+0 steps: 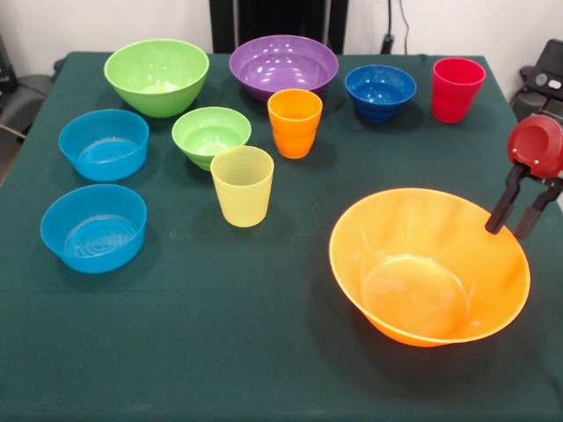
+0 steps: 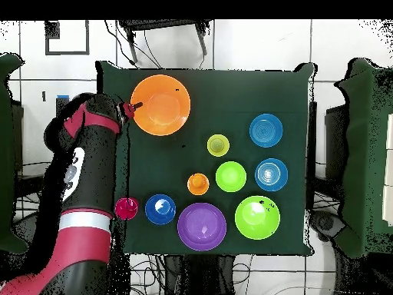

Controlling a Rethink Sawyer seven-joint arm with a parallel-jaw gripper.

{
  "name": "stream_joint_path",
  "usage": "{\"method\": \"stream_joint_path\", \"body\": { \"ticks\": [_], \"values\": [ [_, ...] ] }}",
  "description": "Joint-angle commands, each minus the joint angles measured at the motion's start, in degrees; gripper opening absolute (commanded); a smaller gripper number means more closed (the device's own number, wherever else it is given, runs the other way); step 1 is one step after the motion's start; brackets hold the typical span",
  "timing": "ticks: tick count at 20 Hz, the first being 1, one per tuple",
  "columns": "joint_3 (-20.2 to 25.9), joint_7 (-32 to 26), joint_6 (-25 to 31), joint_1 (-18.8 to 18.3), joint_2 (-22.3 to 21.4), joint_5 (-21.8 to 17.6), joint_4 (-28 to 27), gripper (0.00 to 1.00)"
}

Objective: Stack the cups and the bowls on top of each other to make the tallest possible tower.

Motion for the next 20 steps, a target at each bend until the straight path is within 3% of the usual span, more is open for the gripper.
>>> {"method": "stream_joint_path", "body": {
  "ticks": [1,20],
  "values": [
    [2.95,6.41,5.9,0.29,1.97,1.47,1.44,1.0],
    [3.22,8.06,5.89,-0.14,7.13,4.01,-8.79,1.0]
  ]
}}
